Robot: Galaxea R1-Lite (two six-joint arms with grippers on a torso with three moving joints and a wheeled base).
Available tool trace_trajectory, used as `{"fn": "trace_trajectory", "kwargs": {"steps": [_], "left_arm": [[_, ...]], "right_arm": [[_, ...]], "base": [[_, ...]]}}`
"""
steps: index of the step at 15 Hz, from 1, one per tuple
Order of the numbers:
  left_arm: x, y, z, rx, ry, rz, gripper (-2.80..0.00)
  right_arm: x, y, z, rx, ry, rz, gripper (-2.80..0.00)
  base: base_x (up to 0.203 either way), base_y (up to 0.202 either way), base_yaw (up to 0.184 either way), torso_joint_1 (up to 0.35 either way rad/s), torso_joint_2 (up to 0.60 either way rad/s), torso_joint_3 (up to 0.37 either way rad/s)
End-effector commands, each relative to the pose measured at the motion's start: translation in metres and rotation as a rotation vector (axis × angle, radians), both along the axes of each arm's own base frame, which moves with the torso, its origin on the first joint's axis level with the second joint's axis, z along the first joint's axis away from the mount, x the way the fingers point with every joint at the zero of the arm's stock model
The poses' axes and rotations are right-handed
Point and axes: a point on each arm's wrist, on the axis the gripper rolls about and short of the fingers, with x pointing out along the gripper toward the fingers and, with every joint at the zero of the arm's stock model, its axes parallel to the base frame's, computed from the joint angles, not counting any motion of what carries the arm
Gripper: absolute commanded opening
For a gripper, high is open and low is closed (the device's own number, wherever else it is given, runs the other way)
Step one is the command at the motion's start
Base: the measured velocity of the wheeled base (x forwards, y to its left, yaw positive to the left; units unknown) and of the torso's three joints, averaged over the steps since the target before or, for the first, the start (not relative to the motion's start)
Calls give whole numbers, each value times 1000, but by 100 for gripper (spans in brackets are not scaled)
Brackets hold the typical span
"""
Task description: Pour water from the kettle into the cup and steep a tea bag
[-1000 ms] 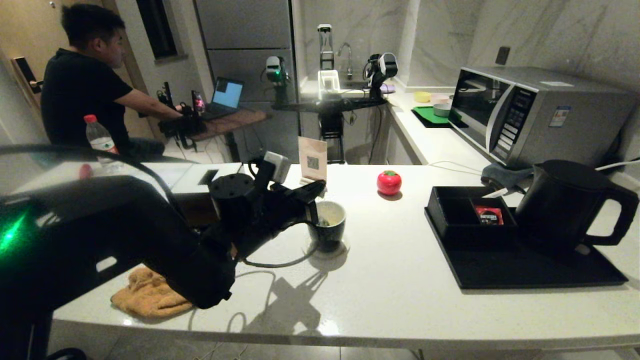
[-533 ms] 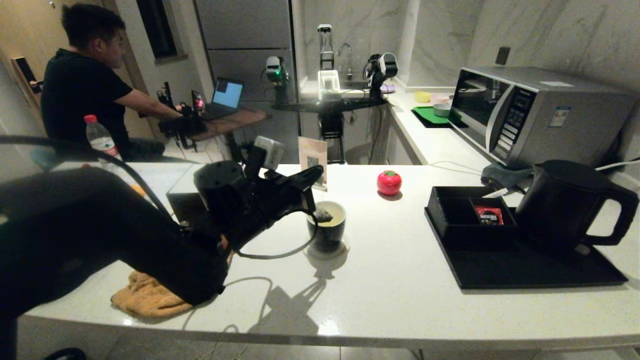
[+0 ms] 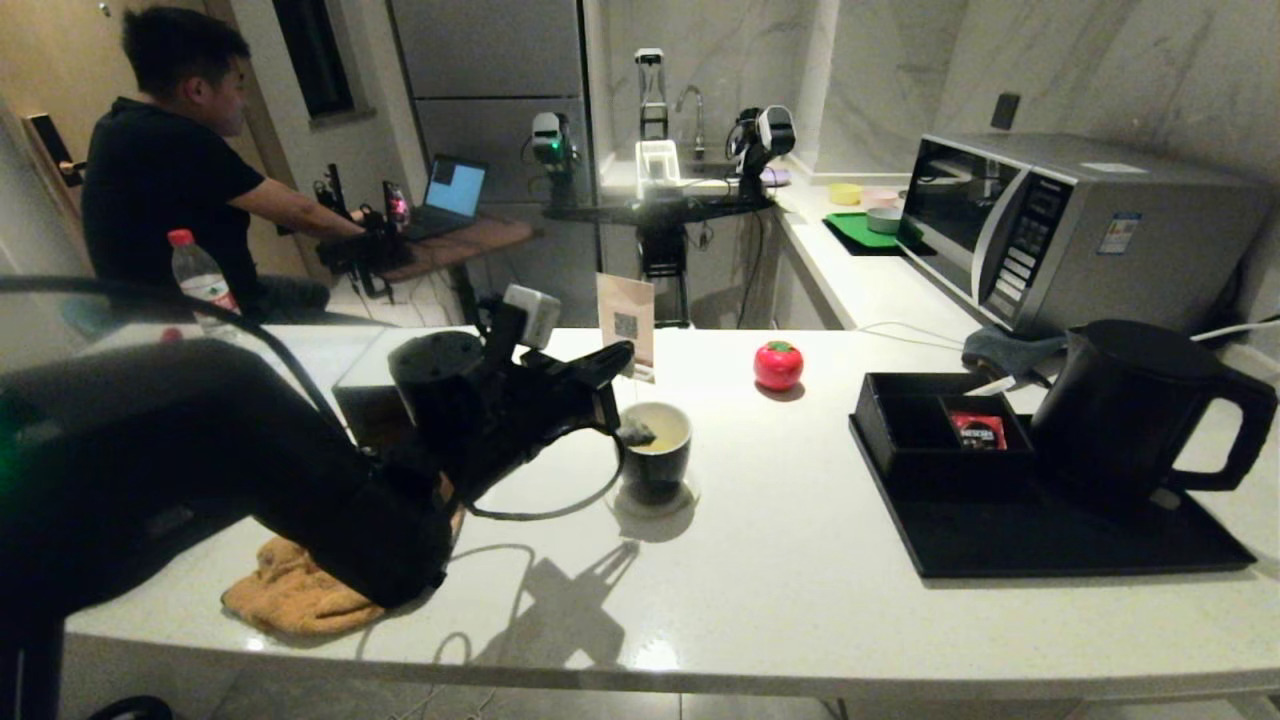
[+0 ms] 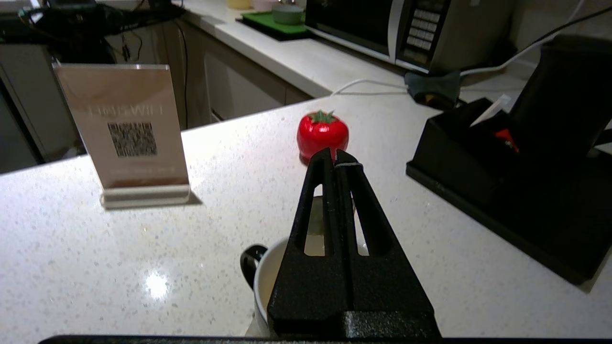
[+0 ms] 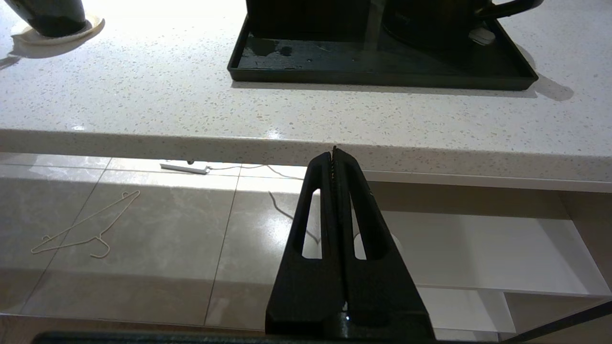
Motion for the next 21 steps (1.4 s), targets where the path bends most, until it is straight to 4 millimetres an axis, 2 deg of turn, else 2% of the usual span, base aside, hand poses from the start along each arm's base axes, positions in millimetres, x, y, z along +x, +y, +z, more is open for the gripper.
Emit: {"fn": "trace_trajectory", "kwargs": {"steps": [1,4,7,14,21], "left_arm": [[5,-3,-20,19,42,-1,-280],[7,-6,-29,29,58,-7,-280],[8,-6,-28,26,54,-6,-280],[10,-5,8,-22,-40,0,-280],[6,6,27,-44,-82,27,-280]], "right_arm": [[0,0,0,0,3,0,-280],[0,0,0,-1,3,1,-280],[0,0,0,1,3,1,-280],[0,0,0,1,3,0,-280],[0,0,0,0,3,0,-280]], "base": [[0,0,0,0,0,0],[0,0,0,0,0,0],[0,0,0,0,0,0],[0,0,0,0,0,0],[0,0,0,0,0,0]]}}
